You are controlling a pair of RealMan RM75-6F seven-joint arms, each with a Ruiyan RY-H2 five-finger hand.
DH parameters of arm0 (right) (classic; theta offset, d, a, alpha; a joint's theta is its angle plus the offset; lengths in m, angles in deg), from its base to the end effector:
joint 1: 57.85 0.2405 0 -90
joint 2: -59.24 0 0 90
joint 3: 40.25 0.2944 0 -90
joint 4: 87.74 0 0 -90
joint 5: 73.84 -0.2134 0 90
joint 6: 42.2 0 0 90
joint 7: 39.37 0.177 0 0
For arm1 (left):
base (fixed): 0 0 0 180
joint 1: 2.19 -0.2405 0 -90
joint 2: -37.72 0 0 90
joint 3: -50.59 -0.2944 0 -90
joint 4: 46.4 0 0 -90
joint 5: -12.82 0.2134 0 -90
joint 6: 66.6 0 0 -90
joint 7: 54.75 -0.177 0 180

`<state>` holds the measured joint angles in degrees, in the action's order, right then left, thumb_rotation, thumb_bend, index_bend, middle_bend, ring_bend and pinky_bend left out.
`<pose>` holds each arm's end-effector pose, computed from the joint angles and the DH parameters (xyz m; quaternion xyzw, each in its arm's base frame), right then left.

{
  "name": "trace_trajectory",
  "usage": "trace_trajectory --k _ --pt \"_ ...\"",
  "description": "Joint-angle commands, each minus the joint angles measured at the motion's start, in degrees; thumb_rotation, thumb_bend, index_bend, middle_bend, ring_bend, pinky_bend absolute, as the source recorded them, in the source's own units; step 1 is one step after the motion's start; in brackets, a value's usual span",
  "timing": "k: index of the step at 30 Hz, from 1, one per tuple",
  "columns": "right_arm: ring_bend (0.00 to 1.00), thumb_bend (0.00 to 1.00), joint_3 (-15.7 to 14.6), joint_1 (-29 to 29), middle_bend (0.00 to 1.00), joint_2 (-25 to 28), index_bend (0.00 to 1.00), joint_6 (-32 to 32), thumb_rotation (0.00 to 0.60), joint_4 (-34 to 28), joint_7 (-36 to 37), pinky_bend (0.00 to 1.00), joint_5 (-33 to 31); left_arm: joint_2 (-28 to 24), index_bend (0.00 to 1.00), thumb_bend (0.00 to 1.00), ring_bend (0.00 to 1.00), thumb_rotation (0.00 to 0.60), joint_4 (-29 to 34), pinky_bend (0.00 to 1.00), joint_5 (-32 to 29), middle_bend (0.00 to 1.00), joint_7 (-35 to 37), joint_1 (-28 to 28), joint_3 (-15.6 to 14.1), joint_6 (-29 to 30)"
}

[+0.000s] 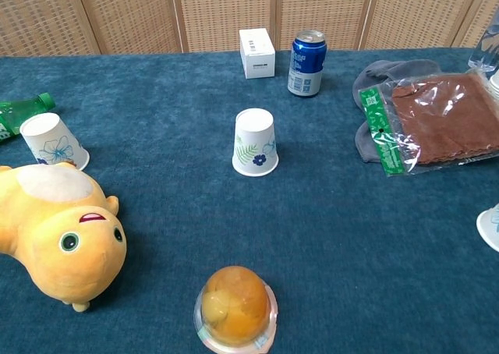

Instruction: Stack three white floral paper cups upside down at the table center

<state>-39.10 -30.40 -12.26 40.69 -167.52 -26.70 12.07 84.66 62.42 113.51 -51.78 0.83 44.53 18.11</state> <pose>-0.2740 -0.3449 0.1370 0.6495 -0.3256 0.5062 0.4647 -0.2830 0.1655 0.2061 -0.6711 -0.4090 -0.3801 0.4878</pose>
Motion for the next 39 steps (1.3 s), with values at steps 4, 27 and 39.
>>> trace_trajectory --k 4,27,39 --pt "0.01 0.30 -1.49 -5.13 0.15 2.70 0.15 3.27 0.600 -0.71 -0.39 0.49 0.74 0.64 0.00 0.19 0.00 0.600 0.02 0.00 -0.67 0.00 -0.54 0.46 0.18 -0.97" --pt "0.01 0.30 1.70 -12.90 0.14 3.13 0.14 4.63 0.600 0.48 -3.01 0.45 -2.34 2.30 0.00 0.19 0.00 0.600 -0.36 0.01 -5.40 0.00 -2.88 2.69 3.08 -3.00" --pt "0.00 0.23 3.14 -14.27 0.09 4.34 0.12 3.80 0.600 -1.84 -3.29 0.38 -2.37 -0.25 0.00 0.19 0.00 0.600 1.20 0.02 -16.02 0.00 -4.10 10.50 8.89 -13.12"
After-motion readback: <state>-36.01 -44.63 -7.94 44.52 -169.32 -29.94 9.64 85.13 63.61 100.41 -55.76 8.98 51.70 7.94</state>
